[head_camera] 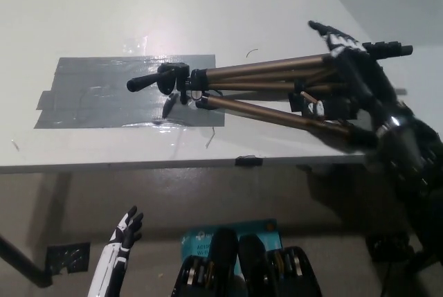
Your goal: A tripod is kept on the middle of the desk infront of the robot and the robot grabs one of its legs to pick it up and hands it to a person
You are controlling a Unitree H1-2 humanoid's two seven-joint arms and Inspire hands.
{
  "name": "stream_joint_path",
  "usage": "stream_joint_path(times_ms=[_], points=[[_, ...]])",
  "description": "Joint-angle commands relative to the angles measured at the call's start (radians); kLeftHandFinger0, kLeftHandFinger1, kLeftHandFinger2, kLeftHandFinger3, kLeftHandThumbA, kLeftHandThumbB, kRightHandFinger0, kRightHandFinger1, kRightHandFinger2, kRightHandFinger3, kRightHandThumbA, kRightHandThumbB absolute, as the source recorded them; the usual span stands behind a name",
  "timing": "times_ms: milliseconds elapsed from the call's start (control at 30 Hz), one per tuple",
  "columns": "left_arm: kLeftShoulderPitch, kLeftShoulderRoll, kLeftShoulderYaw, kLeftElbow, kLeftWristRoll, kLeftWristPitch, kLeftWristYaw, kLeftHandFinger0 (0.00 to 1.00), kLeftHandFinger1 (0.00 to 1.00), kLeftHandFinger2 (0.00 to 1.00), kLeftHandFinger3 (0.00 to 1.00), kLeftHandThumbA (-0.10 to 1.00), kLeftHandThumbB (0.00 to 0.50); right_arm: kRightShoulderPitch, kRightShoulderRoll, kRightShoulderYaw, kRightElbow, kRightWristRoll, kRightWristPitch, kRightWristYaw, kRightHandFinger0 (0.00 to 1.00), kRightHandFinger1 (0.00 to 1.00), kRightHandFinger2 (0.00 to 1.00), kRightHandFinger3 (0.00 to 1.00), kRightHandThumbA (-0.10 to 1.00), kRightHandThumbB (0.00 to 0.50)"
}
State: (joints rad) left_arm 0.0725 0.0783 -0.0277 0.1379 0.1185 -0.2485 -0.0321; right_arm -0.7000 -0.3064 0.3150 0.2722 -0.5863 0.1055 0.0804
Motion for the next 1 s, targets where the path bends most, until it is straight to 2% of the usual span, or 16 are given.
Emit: stream_joint_path(times_ms=[0, 200, 333, 567, 900, 967], points=[[-0.025, 0.012, -0.01, -0.023, 0.029, -0.036, 0.01, 1.0, 1.0, 1.0, 1.0, 1.0, 0.141, -0.249, -0.017, 0.117, 0.24, -0.253, 0.104, -0.044, 1.0, 1.0, 1.0, 1.0, 1.0, 0.432], [-0.032, 0.014, -0.013, -0.038, 0.039, -0.022, 0.007, 1.0, 1.0, 1.0, 1.0, 1.0, 0.141, -0.308, 0.021, 0.166, 0.349, -0.251, 0.108, -0.106, 1.0, 1.0, 1.0, 1.0, 1.0, 0.424], [-0.04, 0.014, -0.014, -0.043, 0.043, -0.016, 0.008, 1.0, 1.0, 1.0, 1.0, 1.0, 0.139, -0.335, 0.042, 0.178, 0.378, -0.257, 0.106, -0.149, 1.0, 1.0, 1.0, 1.0, 1.0, 0.399], [-0.049, 0.016, -0.013, -0.054, 0.045, -0.002, 0.008, 1.0, 1.0, 1.0, 1.0, 1.0, 0.149, -0.354, 0.056, 0.189, 0.416, -0.279, 0.107, -0.188, 1.0, 1.0, 1.0, 1.0, 1.0, 0.397], [-0.057, 0.027, -0.021, -0.066, 0.049, -0.004, -0.003, 1.0, 1.0, 1.0, 1.0, 1.0, 0.105, -0.34, 0.064, 0.198, 0.472, -0.285, 0.082, -0.231, 1.0, 1.0, 1.0, 1.0, 1.0, 0.382], [-0.059, 0.032, -0.025, -0.069, 0.056, -0.01, -0.003, 0.96, 1.0, 1.0, 1.0, 1.0, 0.096, -0.339, 0.068, 0.202, 0.512, -0.285, 0.072, -0.257, 1.0, 1.0, 1.0, 1.0, 1.0, 0.376]])
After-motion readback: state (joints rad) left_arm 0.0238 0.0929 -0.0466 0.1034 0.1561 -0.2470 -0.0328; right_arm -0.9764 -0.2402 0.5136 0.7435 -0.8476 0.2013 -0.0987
